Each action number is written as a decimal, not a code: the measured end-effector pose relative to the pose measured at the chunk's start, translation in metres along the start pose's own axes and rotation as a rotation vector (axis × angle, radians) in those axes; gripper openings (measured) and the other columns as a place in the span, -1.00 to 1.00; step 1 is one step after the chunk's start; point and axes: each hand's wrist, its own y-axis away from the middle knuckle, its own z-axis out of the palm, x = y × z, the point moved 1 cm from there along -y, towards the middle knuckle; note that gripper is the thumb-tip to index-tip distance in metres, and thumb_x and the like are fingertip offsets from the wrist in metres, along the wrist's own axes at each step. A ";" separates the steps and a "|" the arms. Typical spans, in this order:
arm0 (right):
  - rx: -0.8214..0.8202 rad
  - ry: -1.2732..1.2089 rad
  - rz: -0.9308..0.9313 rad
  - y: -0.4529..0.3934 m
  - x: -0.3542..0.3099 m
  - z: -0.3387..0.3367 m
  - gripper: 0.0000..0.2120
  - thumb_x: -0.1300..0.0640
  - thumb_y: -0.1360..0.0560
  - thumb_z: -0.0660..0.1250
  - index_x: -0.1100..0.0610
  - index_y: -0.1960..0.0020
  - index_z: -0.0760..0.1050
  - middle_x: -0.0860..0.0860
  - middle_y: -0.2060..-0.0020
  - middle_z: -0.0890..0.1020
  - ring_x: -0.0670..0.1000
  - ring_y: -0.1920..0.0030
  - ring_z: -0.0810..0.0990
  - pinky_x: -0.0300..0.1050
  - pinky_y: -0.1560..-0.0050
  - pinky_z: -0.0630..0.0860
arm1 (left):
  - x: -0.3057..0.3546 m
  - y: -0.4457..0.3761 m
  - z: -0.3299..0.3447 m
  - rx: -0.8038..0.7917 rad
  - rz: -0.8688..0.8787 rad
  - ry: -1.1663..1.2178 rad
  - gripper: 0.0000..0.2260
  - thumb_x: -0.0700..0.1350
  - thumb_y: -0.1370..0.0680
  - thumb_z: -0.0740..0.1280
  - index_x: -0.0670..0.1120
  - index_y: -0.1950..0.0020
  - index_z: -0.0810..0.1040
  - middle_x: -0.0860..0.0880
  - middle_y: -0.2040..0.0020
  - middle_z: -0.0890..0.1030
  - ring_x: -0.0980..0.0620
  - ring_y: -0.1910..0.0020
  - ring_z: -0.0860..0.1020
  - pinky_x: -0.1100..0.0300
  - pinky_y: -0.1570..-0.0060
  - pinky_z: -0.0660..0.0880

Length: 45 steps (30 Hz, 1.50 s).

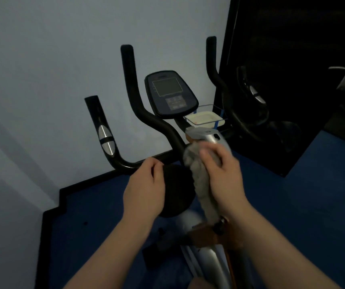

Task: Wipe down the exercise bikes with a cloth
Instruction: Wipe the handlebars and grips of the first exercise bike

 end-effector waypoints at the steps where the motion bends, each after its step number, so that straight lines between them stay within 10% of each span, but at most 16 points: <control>1: -0.037 0.038 -0.037 -0.010 -0.004 0.003 -0.83 0.15 -0.57 0.31 0.00 -0.13 0.58 -0.11 -0.03 0.63 -0.18 -0.07 0.59 -0.28 -0.06 0.53 | 0.000 -0.001 0.000 -0.010 -0.005 0.006 -0.80 0.01 -0.65 0.12 0.13 0.12 0.48 0.13 0.22 0.56 0.23 0.24 0.51 0.16 0.29 0.45; 4: -0.226 0.015 -0.033 -0.019 -0.002 0.016 -0.78 0.22 -0.53 0.36 0.07 -0.16 0.60 0.00 -0.13 0.55 -0.15 -0.12 0.55 -0.17 -0.22 0.50 | -0.001 0.000 -0.001 -0.029 -0.029 0.063 -0.79 -0.05 -0.65 0.15 0.15 0.13 0.48 0.14 0.21 0.56 0.29 0.21 0.51 0.35 0.37 0.39; 16: -0.153 0.258 -0.363 -0.029 0.019 0.024 -0.75 0.22 -0.48 0.42 0.08 -0.16 0.59 -0.09 -0.01 0.42 -0.22 -0.07 0.46 -0.35 -0.16 0.40 | 0.000 0.004 -0.003 -0.038 -0.040 0.061 -0.79 -0.04 -0.65 0.15 0.20 0.10 0.48 0.20 0.24 0.56 0.33 0.18 0.52 0.50 0.33 0.37; 26: 0.250 -0.022 0.045 0.007 0.032 0.016 -0.74 0.12 -0.58 0.28 -0.23 -0.12 0.39 -0.14 -0.13 0.43 -0.22 -0.14 0.47 -0.36 -0.14 0.44 | 0.001 0.007 -0.004 -0.050 -0.095 0.075 -0.79 -0.03 -0.65 0.14 0.23 0.06 0.50 0.31 0.16 0.56 0.31 0.16 0.53 0.48 0.32 0.41; 33: -0.042 -0.318 0.404 0.022 0.043 0.022 -0.80 -0.02 -0.59 0.24 -0.12 -0.20 0.39 -0.02 -0.12 0.60 -0.08 -0.10 0.61 -0.11 -0.06 0.57 | 0.000 0.005 -0.002 -0.027 -0.077 0.072 -0.78 -0.05 -0.64 0.15 0.23 0.08 0.50 0.32 0.15 0.56 0.32 0.13 0.53 0.42 0.32 0.40; 45: -0.073 -0.359 0.380 0.011 0.034 0.011 -0.82 0.15 -0.57 0.30 0.06 -0.17 0.45 0.05 -0.05 0.64 0.04 -0.05 0.64 -0.04 -0.05 0.60 | 0.000 0.004 -0.003 -0.052 -0.067 0.081 -0.79 -0.04 -0.64 0.14 0.22 0.05 0.51 0.30 0.14 0.56 0.30 0.13 0.53 0.33 0.29 0.39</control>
